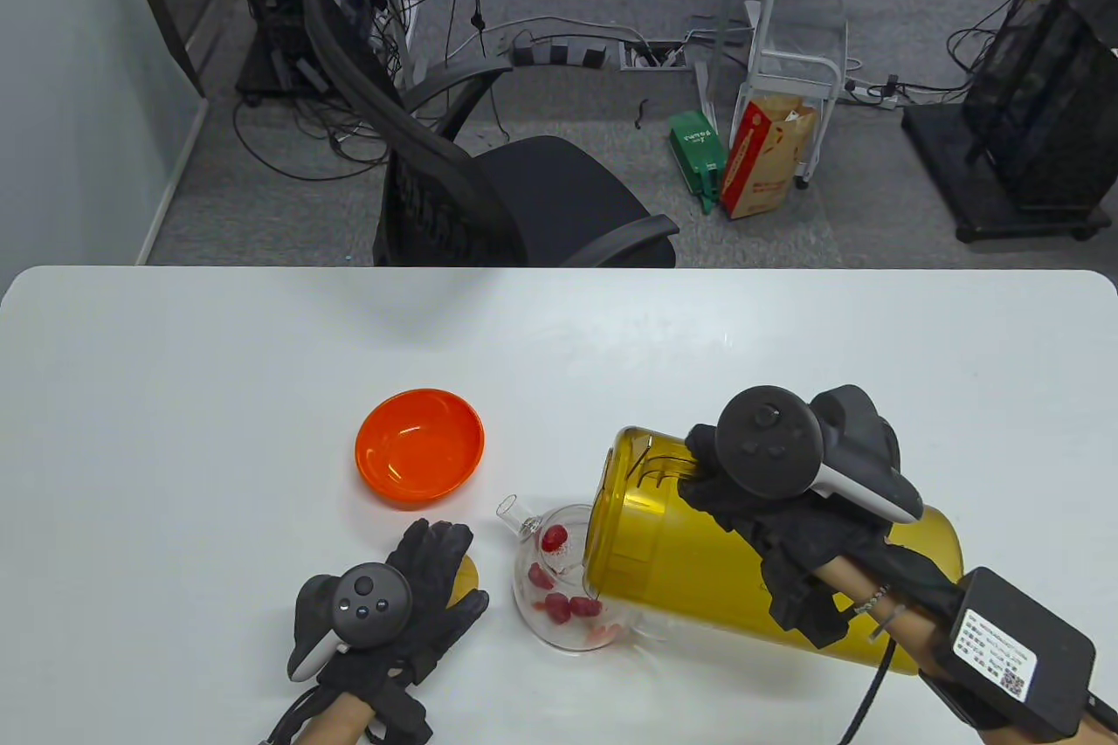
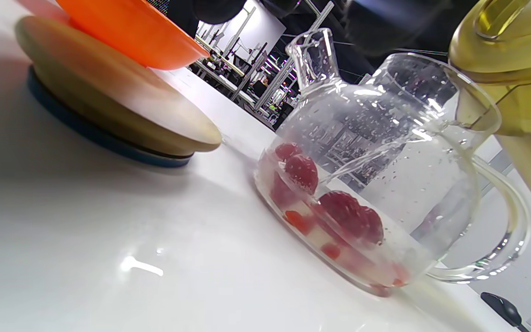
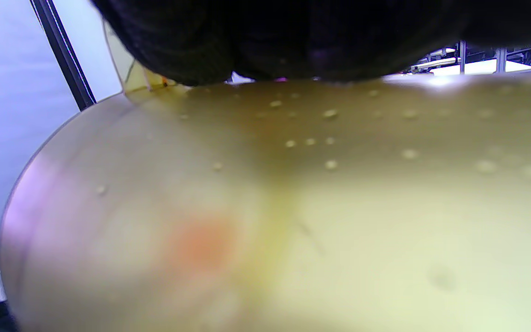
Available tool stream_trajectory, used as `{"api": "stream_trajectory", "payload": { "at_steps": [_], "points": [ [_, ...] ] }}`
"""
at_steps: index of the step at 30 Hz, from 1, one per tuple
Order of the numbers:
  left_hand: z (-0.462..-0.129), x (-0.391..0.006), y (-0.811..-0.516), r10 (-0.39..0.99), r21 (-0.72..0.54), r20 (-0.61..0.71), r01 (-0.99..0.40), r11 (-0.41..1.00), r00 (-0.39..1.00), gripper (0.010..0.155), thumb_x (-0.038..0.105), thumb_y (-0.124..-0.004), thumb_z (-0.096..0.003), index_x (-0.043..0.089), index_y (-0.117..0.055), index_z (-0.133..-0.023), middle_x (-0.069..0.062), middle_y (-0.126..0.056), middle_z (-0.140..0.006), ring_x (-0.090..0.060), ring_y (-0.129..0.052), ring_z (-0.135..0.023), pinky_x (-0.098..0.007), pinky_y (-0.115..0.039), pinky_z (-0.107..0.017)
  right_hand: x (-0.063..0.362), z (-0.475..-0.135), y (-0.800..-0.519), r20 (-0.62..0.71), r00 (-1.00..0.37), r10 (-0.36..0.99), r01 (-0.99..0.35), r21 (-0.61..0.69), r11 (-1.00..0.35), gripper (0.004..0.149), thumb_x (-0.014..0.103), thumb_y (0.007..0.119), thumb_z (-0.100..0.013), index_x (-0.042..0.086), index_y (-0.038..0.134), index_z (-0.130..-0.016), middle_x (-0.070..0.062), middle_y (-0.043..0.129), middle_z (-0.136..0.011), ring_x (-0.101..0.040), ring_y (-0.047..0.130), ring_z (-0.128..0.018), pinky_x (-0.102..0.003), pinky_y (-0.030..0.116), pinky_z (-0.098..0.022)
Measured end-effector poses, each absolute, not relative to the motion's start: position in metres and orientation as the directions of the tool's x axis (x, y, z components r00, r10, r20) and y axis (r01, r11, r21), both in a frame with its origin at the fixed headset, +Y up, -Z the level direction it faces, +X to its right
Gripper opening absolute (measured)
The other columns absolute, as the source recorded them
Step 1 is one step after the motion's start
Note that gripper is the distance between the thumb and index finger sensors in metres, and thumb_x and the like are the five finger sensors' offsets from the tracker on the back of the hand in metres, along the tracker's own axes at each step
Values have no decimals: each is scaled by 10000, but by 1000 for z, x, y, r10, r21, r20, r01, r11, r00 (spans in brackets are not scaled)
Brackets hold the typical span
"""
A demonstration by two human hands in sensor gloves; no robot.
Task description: Make wolfberry and red date tea
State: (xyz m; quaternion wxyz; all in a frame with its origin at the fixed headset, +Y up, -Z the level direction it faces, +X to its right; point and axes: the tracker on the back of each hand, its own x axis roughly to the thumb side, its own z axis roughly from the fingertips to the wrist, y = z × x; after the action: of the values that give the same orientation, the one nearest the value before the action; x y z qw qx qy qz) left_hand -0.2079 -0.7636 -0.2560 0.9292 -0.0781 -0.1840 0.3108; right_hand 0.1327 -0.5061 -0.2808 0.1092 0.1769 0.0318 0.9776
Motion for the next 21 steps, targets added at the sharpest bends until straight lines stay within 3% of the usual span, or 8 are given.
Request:
{"api": "stream_trajectory", "payload": {
  "at_steps": [21],
  "points": [
    [-256,-209,-763,607,-253,292,-552,794,739,735,515,-670,-596,126,-353,-1133,-239,-405,-1205,-484,-286,-1105,-629,-335,-730,132,-281,-506,337,-914,224,-200,104,-974,360,387,861,-535,79,861,-722,-126,911,-480,-247,920,-242,-488,820,-250]
  ]
}}
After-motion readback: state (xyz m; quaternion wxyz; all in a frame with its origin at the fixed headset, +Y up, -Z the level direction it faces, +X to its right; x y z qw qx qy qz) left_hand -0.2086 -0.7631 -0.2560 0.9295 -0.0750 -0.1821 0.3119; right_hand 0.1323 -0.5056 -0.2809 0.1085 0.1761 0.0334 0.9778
